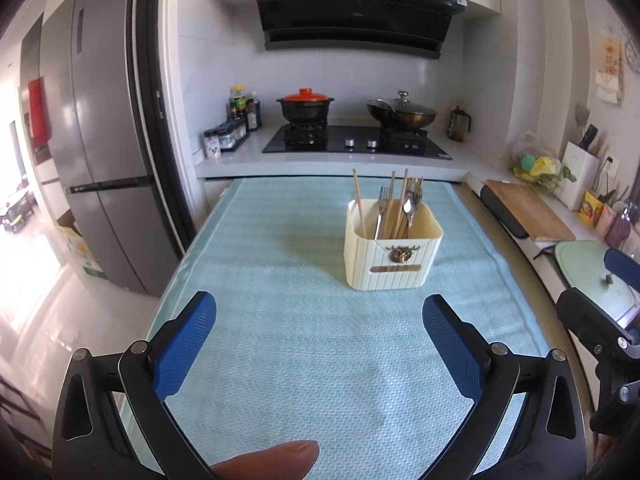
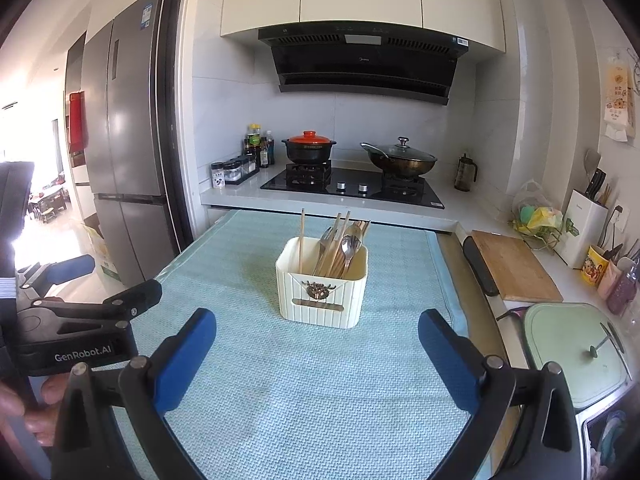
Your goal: Organize utensils
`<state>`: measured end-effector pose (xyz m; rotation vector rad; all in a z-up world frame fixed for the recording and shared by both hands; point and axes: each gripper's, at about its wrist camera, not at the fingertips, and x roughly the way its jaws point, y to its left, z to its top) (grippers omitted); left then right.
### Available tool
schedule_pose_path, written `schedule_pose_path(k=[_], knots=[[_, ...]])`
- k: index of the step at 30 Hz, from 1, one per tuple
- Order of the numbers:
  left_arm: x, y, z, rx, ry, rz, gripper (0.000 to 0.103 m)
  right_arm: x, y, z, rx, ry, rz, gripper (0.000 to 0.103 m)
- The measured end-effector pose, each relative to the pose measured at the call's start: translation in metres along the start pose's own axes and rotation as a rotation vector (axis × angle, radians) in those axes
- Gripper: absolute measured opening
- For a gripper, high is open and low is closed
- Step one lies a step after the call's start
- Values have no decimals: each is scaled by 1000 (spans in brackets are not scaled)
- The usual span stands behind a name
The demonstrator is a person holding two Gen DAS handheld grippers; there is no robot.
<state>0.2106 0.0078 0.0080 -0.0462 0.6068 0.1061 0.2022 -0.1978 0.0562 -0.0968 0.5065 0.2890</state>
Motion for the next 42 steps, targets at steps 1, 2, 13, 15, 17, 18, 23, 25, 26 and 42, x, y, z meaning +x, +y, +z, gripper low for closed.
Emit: schedule_pose_path(k=[1,2,13,15,17,18,23,25,26,42], knots=[[0,0,0,-1,2,-1,103,0,0,0,-1,1,0,103],[1,0,0,-1,5,-1,103,-1,1,-1,-1,1,0,103],[-3,0,-1,3,-1,10,103,-5,2,0,-4,-3,7,103],[-3,0,-2,2,1,11,103,-6,2,0,-3,-5,7,103],[-2,0,-1,1,2,7,103,-7,2,0,-4,-6,8,103],[-2,0,-1,0,2,6,103,-8,2,-1,-5,-8,8,103],[-3,1,-1,7,-3,14,103,-11,3,0,-8,-14,4,103],[-3,0,-1,10,-4,15,103,-11,3,0,-7,-14,4,103],[-4,0,-1,9,-4,15,103,-11,3,0,-6,-14,5,103],[-8,-2,2,4,-12,15,103,-12,5,0,-7,-14,9,103]])
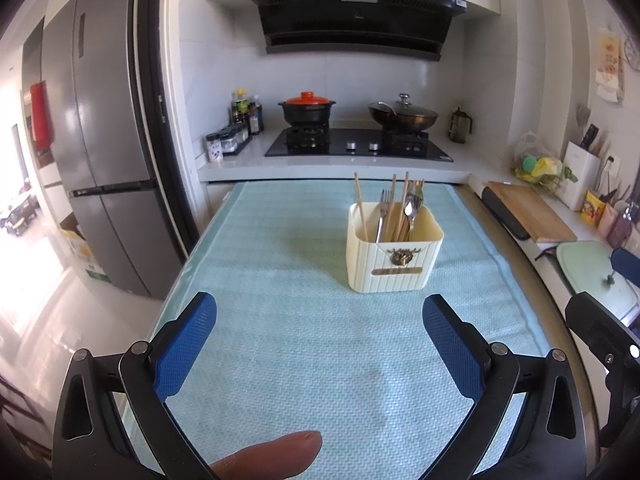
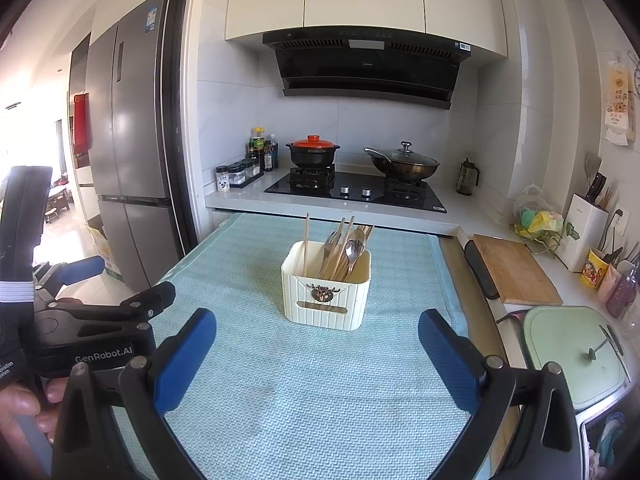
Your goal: Organize utensils
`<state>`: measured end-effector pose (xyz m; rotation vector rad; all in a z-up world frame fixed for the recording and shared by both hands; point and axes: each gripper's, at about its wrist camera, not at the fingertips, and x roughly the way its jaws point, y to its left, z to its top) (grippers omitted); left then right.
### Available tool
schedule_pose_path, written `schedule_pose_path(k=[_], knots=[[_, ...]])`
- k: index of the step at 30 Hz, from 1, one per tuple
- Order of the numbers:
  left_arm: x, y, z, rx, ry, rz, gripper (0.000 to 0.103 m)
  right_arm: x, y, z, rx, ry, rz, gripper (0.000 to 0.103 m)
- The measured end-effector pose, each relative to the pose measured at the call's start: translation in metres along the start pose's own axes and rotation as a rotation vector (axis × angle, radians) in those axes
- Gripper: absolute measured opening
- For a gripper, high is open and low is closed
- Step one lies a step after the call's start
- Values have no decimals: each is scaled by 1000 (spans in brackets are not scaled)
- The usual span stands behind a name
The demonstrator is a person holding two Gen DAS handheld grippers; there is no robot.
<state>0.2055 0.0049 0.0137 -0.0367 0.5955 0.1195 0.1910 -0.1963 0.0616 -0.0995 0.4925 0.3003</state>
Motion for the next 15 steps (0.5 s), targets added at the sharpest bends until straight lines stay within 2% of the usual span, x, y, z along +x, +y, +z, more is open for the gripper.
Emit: schedule_pose_path(k=[15], knots=[[-1,-3,0,-1,-11,-6,103,-1,-1,-1,7,2,1,103]])
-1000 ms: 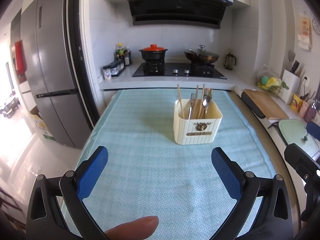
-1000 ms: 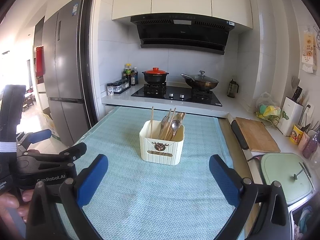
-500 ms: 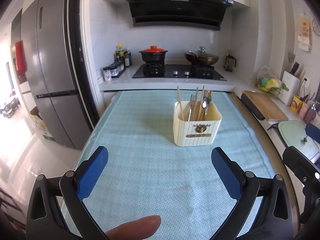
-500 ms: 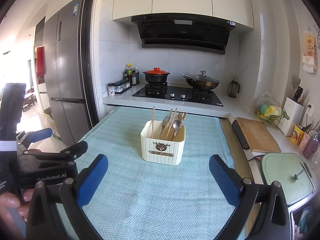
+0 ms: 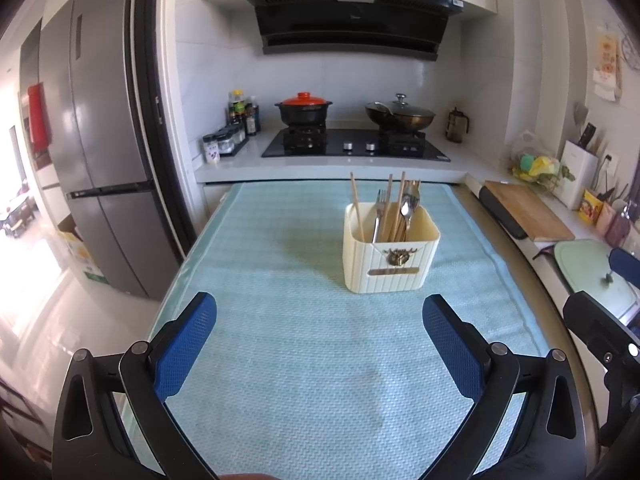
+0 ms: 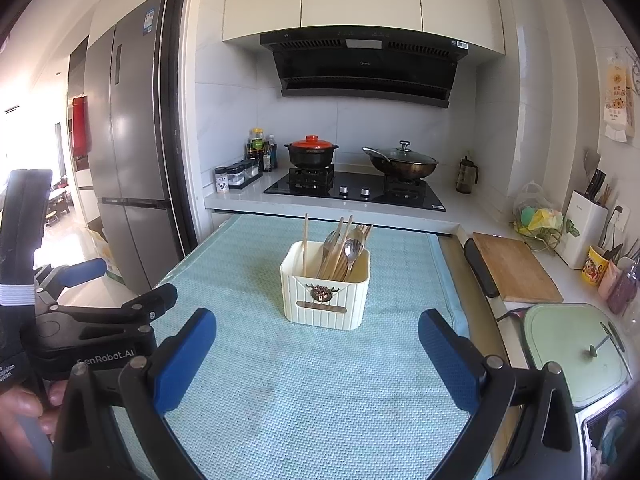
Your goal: Organize utensils
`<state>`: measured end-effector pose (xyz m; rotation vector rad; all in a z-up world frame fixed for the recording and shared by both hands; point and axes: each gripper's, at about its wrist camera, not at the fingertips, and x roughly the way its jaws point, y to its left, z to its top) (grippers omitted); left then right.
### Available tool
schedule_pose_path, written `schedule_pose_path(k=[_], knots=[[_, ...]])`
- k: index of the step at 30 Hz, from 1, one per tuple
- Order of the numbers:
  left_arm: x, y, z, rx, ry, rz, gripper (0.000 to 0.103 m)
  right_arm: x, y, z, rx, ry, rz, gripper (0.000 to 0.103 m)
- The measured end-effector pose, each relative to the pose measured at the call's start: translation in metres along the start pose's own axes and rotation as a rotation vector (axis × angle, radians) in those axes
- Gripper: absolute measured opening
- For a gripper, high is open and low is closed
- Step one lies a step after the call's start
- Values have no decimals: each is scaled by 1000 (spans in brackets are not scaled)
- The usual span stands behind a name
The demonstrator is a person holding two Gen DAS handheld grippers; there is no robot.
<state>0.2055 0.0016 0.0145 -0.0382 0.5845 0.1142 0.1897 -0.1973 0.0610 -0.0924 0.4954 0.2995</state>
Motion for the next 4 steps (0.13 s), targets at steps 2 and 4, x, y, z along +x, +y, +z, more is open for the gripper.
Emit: schedule_pose_path(k=[2,4], knots=[[0,1,-1,-15,-9,13,103,0,0,0,2,1,-3,103],[0,1,-1,-17,-5,11,102,0,-1,0,4,3,-5,103]])
